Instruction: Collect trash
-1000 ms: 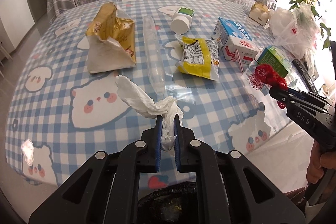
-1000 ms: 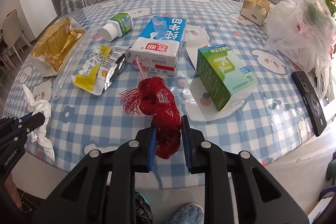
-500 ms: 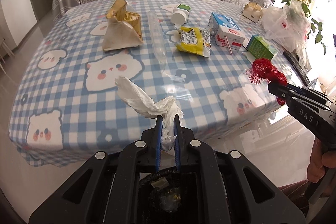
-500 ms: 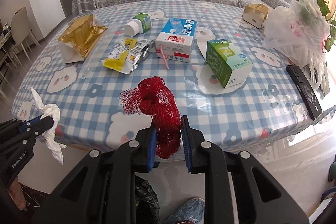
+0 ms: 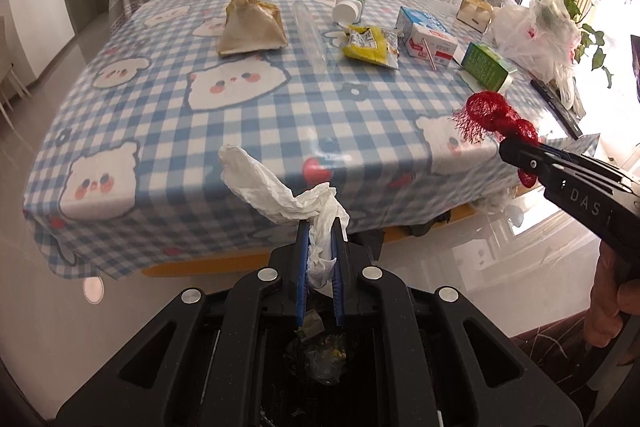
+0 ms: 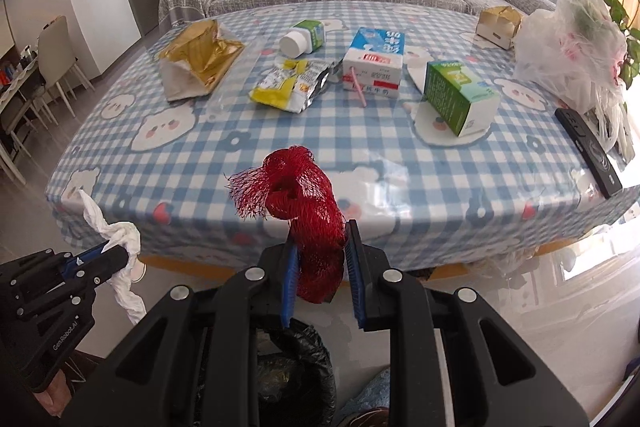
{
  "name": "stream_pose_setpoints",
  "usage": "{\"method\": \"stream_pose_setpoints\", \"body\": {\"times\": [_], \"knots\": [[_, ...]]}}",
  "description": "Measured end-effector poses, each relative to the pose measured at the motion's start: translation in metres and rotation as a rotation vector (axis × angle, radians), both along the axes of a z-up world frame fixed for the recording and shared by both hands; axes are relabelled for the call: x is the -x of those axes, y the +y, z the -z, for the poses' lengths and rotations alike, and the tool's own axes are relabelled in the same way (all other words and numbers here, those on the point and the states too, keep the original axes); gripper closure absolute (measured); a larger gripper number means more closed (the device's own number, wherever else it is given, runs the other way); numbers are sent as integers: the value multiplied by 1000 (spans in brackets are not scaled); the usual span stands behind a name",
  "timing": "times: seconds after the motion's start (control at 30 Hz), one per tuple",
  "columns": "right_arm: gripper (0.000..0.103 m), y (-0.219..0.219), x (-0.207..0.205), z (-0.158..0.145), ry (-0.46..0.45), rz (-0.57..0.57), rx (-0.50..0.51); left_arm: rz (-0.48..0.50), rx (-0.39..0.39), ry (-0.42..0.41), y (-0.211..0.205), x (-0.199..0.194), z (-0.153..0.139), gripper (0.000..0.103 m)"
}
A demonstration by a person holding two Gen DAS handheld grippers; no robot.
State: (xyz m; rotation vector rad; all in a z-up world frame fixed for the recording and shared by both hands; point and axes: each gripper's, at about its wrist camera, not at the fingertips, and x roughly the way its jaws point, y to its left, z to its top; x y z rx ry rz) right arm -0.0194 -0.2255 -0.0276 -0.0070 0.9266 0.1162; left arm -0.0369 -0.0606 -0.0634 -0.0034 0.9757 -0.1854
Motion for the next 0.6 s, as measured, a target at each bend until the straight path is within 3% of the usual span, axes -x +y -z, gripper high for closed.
{"method": "stream_pose_setpoints", "body": {"times": [0.6], "knots": [[83,33,59,41,81,-76,11,-22,30,89,10,54,41,94]]}}
